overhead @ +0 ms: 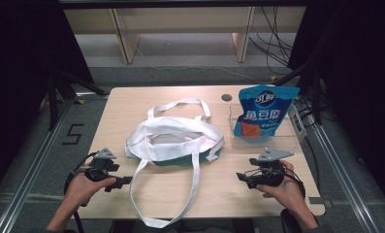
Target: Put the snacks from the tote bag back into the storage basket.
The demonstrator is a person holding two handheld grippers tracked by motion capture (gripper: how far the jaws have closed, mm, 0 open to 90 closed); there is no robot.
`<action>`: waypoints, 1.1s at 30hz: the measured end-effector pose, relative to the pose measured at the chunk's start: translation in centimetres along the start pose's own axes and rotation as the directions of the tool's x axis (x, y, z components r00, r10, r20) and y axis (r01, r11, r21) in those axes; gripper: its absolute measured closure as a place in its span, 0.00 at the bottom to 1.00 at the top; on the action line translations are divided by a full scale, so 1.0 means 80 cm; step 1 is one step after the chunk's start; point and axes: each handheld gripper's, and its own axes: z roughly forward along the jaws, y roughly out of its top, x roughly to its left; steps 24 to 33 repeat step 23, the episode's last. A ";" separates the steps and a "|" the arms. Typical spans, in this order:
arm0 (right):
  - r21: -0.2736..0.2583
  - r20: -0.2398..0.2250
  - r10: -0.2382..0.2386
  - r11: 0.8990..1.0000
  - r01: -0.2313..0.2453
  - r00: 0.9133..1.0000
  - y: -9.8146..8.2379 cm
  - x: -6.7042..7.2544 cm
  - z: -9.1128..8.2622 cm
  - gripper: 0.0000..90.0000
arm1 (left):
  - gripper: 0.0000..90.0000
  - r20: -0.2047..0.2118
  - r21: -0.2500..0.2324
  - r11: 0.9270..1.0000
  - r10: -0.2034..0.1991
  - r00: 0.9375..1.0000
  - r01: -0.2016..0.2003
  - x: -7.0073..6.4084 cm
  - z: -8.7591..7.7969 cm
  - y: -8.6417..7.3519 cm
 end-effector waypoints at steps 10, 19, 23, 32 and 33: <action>-0.013 -0.011 -0.012 1.000 0.012 1.000 0.003 0.003 0.002 0.28 | 0.27 -0.002 0.018 1.000 0.024 1.000 -0.024 0.002 -0.002 0.000; -0.002 -0.009 0.015 1.000 -0.015 1.000 0.003 0.005 0.000 0.28 | 0.27 -0.004 0.008 0.999 0.031 1.000 -0.031 0.003 -0.002 -0.001; -0.010 -0.012 -0.010 1.000 0.010 1.000 0.003 0.001 0.001 0.28 | 0.27 -0.003 0.020 1.000 0.023 1.000 -0.023 0.003 -0.002 0.000; -0.010 -0.012 -0.010 1.000 0.010 1.000 0.003 0.001 0.001 0.28 | 0.27 -0.003 0.020 1.000 0.023 1.000 -0.023 0.003 -0.002 0.000; -0.010 -0.012 -0.010 1.000 0.010 1.000 0.003 0.001 0.001 0.28 | 0.27 -0.003 0.020 1.000 0.023 1.000 -0.023 0.003 -0.002 0.000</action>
